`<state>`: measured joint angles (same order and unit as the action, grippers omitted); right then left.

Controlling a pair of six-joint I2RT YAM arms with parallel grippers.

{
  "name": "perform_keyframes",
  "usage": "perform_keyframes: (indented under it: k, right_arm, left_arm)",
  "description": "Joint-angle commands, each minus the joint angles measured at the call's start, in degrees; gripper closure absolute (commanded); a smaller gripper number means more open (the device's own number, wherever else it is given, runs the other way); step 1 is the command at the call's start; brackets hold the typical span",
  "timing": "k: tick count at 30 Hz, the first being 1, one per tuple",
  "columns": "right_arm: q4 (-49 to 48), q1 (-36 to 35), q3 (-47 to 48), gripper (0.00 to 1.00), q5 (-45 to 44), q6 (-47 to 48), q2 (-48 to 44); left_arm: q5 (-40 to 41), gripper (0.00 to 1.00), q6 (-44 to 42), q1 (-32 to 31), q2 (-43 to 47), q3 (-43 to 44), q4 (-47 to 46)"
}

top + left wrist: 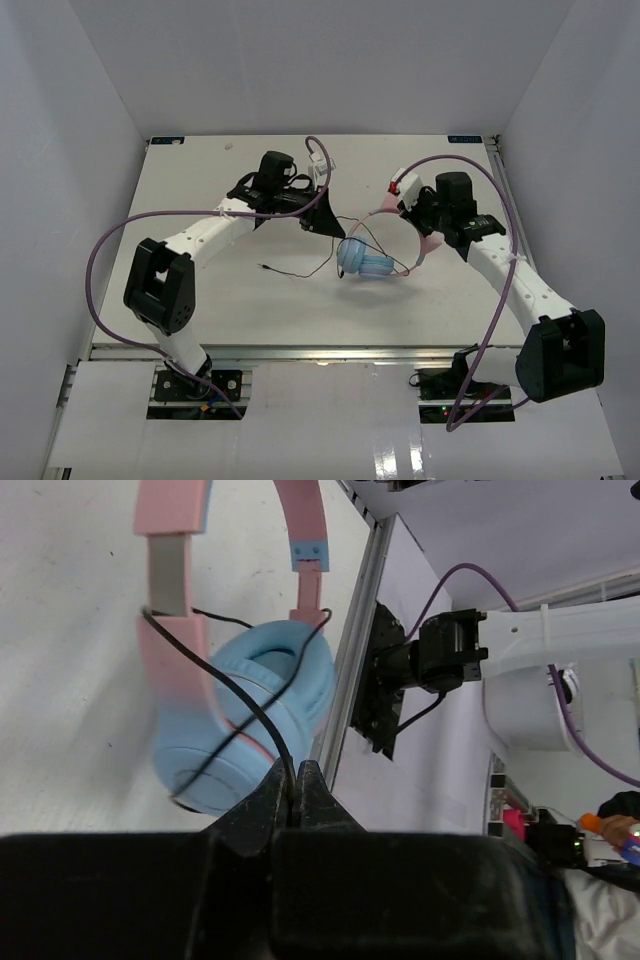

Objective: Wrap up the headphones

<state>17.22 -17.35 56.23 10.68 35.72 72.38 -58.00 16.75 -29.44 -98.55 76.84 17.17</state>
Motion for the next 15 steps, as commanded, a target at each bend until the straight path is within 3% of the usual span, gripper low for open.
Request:
perform_keyframes:
  k: [1, 10, 15]
  right_arm:
    - [-14.3, -3.7, -1.1, 0.92, -14.1, -6.0, -1.7]
    - [-25.7, -12.6, -1.0, 0.92, -36.6, -20.3, 3.9]
    - [-23.5, -12.5, 2.5, 0.92, -33.8, -31.0, 7.6]
  left_arm:
    - [-1.8, 0.97, 8.0, -1.3, -0.8, 3.1, 2.2]
    - [6.2, 0.88, 24.0, -4.4, -3.8, 6.8, -5.5]
    - [16.1, 0.78, 27.1, -7.8, -2.8, 6.9, -6.6]
